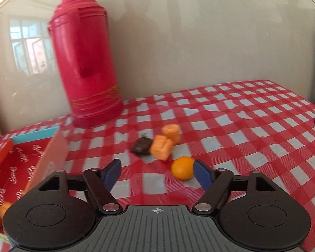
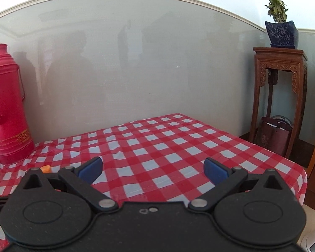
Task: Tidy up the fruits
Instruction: 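Reach to the small orange on the cloth and grasp it with the left gripper, then lower the orange into the red box and open the left gripper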
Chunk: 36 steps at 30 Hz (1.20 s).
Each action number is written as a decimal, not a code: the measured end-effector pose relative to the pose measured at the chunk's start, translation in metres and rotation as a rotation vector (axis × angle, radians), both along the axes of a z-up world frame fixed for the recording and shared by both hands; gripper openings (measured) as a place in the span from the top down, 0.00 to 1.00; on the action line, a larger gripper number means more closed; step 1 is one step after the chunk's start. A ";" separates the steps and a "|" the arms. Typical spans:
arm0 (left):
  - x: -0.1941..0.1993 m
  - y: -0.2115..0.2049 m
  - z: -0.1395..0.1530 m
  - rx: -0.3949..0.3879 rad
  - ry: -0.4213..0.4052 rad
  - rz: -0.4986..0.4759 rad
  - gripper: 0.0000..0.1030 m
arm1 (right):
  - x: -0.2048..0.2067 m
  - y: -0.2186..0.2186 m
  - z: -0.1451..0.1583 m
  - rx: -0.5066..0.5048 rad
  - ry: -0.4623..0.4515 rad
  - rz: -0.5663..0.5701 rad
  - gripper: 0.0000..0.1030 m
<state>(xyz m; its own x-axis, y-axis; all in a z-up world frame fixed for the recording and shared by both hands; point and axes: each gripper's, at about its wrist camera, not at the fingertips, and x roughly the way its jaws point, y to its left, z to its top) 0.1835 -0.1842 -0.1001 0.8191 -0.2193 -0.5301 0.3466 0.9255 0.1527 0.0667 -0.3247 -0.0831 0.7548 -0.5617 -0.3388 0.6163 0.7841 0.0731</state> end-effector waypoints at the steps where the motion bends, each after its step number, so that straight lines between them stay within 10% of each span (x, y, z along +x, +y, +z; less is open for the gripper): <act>1: 0.002 -0.006 -0.002 0.000 0.007 -0.009 0.34 | -0.002 -0.004 0.000 0.010 -0.004 -0.005 0.06; 13: 0.027 -0.032 -0.028 0.004 0.108 -0.030 0.67 | -0.006 -0.016 0.002 0.066 -0.020 0.013 0.06; 36: 0.002 0.081 0.022 0.061 -0.155 0.275 0.67 | 0.015 0.027 0.004 0.006 0.011 0.114 0.06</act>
<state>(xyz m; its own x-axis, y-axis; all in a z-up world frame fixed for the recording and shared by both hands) 0.1859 -0.1033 -0.0778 0.9151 0.0499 -0.4000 0.0530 0.9688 0.2422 0.0818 -0.2980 -0.0789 0.8099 -0.4704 -0.3503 0.5239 0.8487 0.0717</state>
